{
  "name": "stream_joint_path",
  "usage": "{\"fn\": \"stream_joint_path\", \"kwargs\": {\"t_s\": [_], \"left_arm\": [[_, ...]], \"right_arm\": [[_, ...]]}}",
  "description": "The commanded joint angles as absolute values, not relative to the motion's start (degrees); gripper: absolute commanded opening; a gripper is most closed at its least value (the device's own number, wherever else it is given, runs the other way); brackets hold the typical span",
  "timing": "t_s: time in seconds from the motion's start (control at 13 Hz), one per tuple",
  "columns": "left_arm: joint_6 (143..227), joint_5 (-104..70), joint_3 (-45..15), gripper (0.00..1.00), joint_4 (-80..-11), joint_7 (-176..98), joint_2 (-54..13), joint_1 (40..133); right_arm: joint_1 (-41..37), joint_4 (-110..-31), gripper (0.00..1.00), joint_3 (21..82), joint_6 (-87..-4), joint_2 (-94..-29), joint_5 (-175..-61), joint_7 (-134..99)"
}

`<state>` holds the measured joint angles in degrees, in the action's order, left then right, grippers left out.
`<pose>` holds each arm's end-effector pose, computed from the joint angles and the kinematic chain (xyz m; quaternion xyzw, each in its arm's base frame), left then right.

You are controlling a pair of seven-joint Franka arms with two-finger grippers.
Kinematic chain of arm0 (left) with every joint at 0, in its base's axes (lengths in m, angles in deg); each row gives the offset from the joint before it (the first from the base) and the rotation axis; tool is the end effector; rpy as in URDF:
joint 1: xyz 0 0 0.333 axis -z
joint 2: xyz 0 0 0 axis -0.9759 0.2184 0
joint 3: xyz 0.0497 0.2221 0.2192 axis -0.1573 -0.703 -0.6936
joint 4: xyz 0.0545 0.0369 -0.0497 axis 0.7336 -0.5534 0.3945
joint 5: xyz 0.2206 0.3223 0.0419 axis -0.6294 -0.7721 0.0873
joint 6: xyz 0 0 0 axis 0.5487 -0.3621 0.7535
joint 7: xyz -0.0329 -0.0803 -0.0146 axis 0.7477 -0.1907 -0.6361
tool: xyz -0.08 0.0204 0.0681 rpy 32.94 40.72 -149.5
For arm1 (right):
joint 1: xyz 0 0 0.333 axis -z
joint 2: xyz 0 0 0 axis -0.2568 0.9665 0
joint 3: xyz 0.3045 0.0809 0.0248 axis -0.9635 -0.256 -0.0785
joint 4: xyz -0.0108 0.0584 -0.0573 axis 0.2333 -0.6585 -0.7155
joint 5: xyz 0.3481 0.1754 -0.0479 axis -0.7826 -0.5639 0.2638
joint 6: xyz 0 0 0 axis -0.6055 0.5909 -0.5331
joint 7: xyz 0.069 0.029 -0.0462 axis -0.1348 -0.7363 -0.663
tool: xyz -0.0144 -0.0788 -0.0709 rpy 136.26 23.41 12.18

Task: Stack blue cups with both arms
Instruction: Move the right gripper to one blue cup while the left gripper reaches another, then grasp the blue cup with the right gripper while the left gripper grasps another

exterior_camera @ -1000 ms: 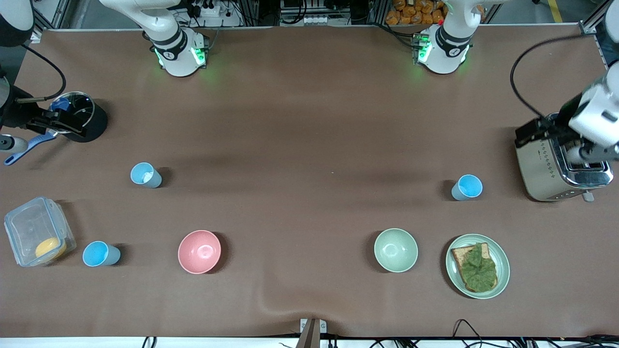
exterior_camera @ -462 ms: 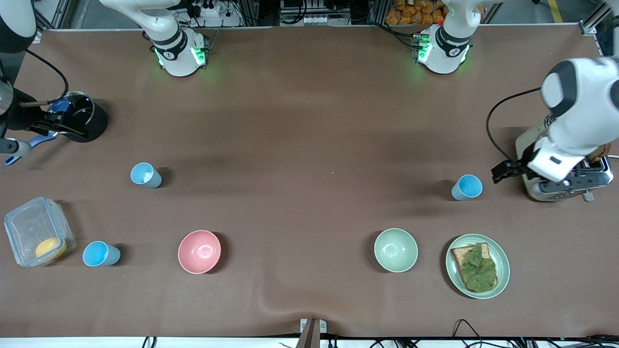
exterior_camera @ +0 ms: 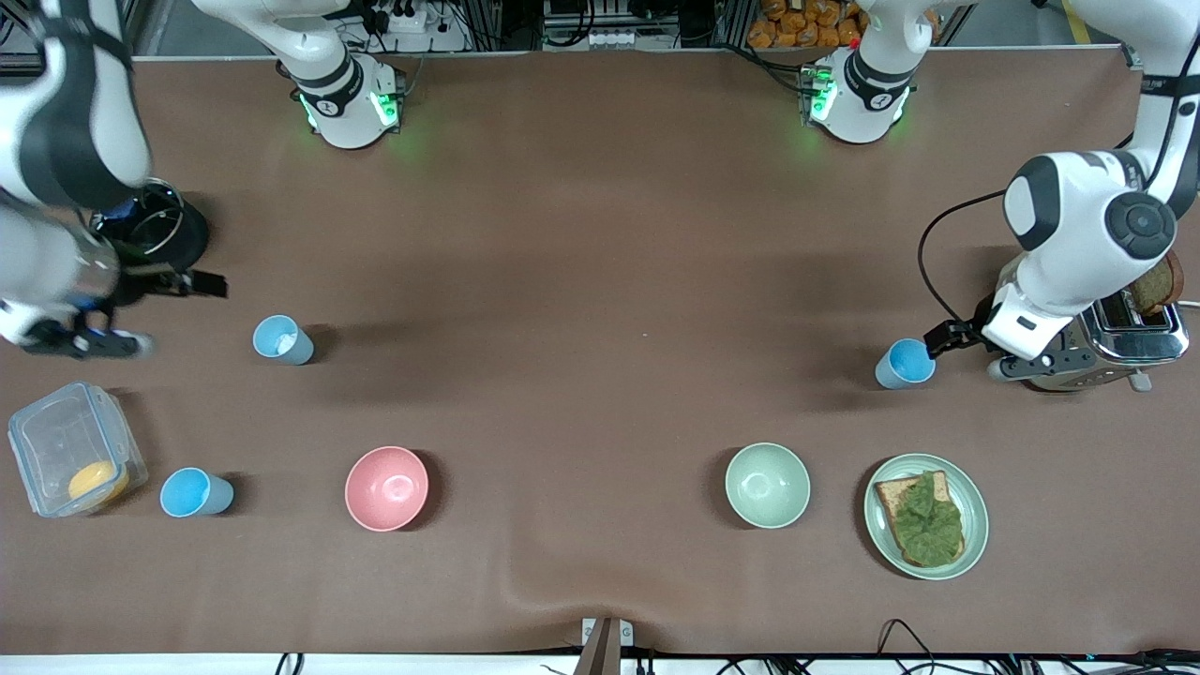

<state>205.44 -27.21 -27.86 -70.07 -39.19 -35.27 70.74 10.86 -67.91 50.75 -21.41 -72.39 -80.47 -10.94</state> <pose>0.5610 0.0134 0.3098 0.9982 0.0567 0.0211 0.0013 0.5908 -0.0073 0.4419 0.9867 -0.0200 -0.1600 0.0191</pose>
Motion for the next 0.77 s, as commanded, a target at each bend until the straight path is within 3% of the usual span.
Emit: {"fn": "stream_joint_path", "kwargs": {"t_s": [0.0, 0.23, 0.46, 0.69], "left_arm": [[206.51, -28.37, -27.32, 1.0, -70.17, -40.36, -33.17, 69.74], [206.6, -28.28, -27.14, 1.0, -69.55, -40.45, -30.79, 69.3], [207.74, -28.28, -27.14, 1.0, -69.55, -40.54, -29.21, 69.39], [208.62, -28.19, -26.97, 0.76, -69.47, -40.45, -27.81, 69.65]], "right_arm": [[9.52, -75.11, 1.0, 51.14, -30.64, -70.99, -81.08, -10.33], [9.61, -86.64, 1.0, 51.05, -46.29, -70.99, -81.96, -10.42], [9.61, -90.71, 1.0, 51.05, -51.51, -69.6, -81.96, -10.68], [9.61, -90.72, 1.0, 51.14, -51.69, -67.4, -81.96, -10.77]]}}
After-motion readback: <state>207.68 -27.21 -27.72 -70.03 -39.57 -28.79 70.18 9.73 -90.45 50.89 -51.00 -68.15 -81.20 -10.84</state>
